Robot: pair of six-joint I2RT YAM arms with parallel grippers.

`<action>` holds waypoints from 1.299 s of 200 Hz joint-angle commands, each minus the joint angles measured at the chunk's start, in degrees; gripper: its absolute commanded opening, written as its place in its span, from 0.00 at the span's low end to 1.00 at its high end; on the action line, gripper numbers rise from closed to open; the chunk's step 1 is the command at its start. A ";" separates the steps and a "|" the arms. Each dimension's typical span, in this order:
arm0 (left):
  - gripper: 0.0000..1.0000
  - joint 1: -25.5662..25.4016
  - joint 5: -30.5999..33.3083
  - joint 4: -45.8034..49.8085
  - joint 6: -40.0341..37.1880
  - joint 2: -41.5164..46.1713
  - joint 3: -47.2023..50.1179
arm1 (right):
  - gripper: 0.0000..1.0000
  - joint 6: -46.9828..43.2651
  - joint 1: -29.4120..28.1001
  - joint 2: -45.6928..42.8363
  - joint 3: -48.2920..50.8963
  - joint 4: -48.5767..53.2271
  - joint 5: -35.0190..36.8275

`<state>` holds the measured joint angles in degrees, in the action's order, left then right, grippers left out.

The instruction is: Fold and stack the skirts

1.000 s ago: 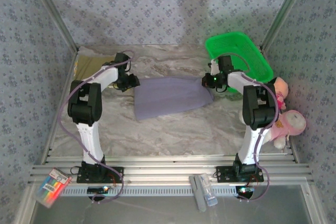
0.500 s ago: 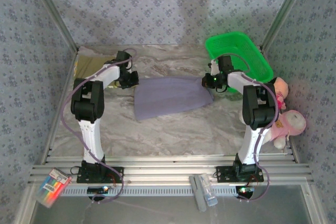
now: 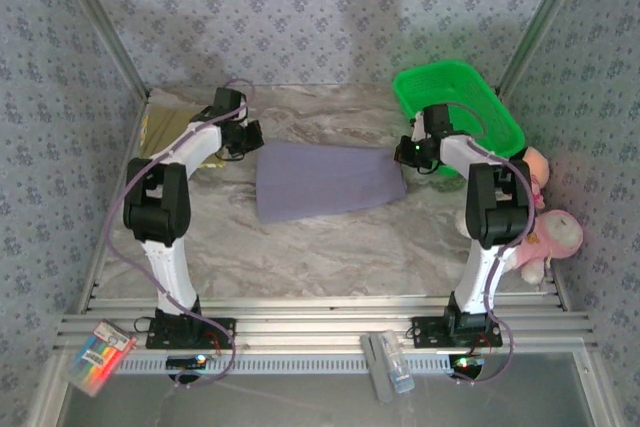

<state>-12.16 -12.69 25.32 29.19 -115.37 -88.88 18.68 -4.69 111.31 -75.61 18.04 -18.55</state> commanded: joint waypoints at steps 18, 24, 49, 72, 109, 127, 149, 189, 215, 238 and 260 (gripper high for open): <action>0.00 -0.81 -1.21 2.83 -1.06 -7.31 -6.50 | 0.11 3.54 -0.40 2.92 -1.94 4.60 5.29; 0.01 -0.84 -1.13 3.73 -1.06 -7.87 -7.45 | 0.12 3.49 -0.76 2.66 -2.13 5.16 5.65; 0.30 -0.93 -0.23 4.89 -1.06 -5.83 -7.73 | 0.23 3.08 -2.20 -1.00 -1.81 6.60 8.07; 0.54 -0.93 2.37 6.42 -1.09 -1.24 -6.02 | 0.37 3.68 -3.32 -5.28 -1.49 8.58 10.91; 0.90 -1.22 3.48 7.94 1.21 5.97 -1.78 | 0.53 7.56 -6.09 -12.27 0.27 8.62 13.64; 0.97 -1.77 2.14 7.52 3.28 7.78 -0.34 | 0.63 9.66 -8.01 -14.69 0.62 7.33 13.79; 0.99 -3.50 0.01 7.06 4.88 7.63 -0.95 | 1.00 10.84 -10.45 -15.25 0.39 3.57 10.77; 1.00 -7.86 -6.52 5.67 7.14 0.00 -8.16 | 1.00 10.77 -13.15 -9.78 -1.56 -1.20 3.60; 1.00 -9.98 -9.12 6.93 8.28 -7.69 -13.93 | 1.00 11.42 -13.42 -5.20 -2.34 -2.31 2.84; 1.00 -10.38 -9.66 7.85 8.92 -12.35 -16.64 | 1.00 12.81 -12.19 -2.10 -3.43 2.32 7.97; 1.00 -9.84 -9.53 8.28 8.90 -14.62 -16.88 | 1.00 13.84 -10.62 0.34 -4.46 7.49 14.17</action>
<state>-23.16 -20.64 31.51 37.19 -128.09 -103.61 30.41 -17.26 109.62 -77.08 19.25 -11.11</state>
